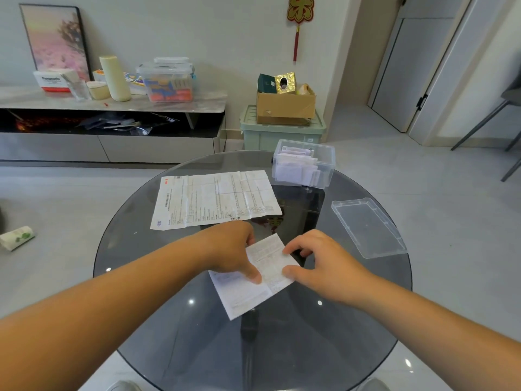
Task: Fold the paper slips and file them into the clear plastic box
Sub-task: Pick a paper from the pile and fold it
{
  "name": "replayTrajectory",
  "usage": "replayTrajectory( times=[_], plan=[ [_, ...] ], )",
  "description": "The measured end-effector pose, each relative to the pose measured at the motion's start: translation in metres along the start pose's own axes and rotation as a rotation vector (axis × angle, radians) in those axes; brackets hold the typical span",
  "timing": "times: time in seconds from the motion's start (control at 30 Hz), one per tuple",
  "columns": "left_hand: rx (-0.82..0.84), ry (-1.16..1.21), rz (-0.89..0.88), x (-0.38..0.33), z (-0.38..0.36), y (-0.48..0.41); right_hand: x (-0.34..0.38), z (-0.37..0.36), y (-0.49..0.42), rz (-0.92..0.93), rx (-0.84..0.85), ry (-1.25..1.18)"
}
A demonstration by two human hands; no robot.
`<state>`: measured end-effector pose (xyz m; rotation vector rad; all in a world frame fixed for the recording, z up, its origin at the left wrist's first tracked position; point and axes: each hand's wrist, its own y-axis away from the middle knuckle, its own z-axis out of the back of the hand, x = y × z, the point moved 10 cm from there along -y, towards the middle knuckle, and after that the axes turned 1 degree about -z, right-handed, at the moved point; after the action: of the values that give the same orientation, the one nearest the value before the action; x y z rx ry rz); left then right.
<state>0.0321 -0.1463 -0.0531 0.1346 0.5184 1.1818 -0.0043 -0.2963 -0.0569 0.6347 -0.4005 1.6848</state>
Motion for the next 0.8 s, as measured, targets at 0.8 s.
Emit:
replayTrajectory(
  times=[0.8],
  plan=[
    [-0.358, 0.921, -0.178, 0.008, 0.048, 0.039, 0.013, 0.036, -0.004, -0.062, -0.200, -0.701]
  ],
)
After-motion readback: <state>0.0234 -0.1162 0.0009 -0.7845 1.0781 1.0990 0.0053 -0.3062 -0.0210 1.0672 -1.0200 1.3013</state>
